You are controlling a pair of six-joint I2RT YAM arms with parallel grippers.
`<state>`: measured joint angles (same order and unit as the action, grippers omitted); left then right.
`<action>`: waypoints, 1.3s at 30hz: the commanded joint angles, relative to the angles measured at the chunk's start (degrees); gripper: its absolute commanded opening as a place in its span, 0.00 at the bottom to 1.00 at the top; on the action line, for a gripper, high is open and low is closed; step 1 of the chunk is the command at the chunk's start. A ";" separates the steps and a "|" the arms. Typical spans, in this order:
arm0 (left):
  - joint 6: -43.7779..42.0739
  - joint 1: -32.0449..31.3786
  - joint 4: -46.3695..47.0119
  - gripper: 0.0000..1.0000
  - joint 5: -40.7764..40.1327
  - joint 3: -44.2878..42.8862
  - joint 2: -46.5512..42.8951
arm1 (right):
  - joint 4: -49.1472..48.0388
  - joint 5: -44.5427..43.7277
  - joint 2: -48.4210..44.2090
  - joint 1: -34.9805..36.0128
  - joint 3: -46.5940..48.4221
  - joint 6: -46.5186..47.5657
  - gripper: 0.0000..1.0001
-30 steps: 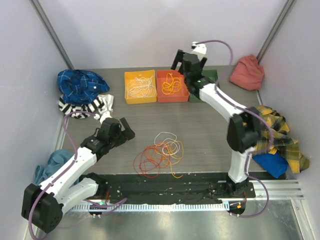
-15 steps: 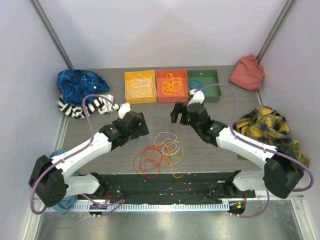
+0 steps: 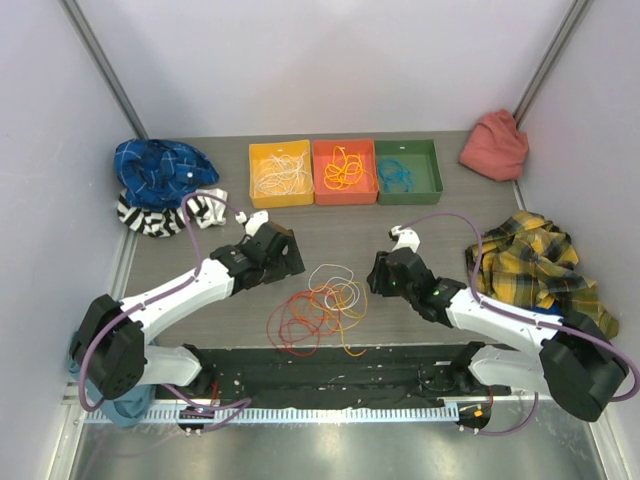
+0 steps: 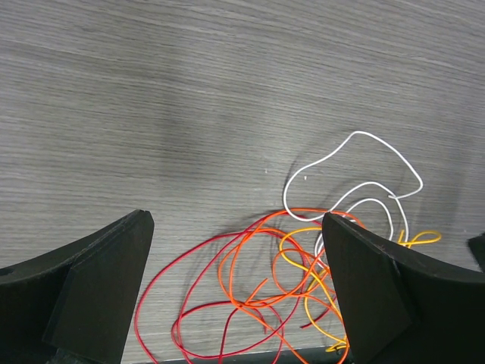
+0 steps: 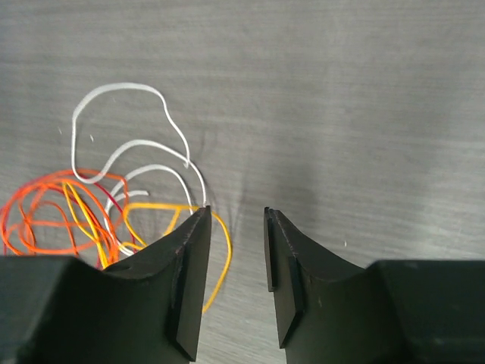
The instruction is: Untangle the cables
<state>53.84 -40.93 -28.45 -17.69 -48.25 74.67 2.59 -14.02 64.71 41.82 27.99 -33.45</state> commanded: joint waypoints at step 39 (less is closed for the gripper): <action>0.30 -2.84 4.89 0.99 -0.59 4.92 -6.29 | -2.96 -3.11 1.41 0.54 7.68 5.48 0.01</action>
<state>53.78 -43.48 -24.14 -16.08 -43.92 71.22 -5.41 -11.44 75.55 42.06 28.91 -32.51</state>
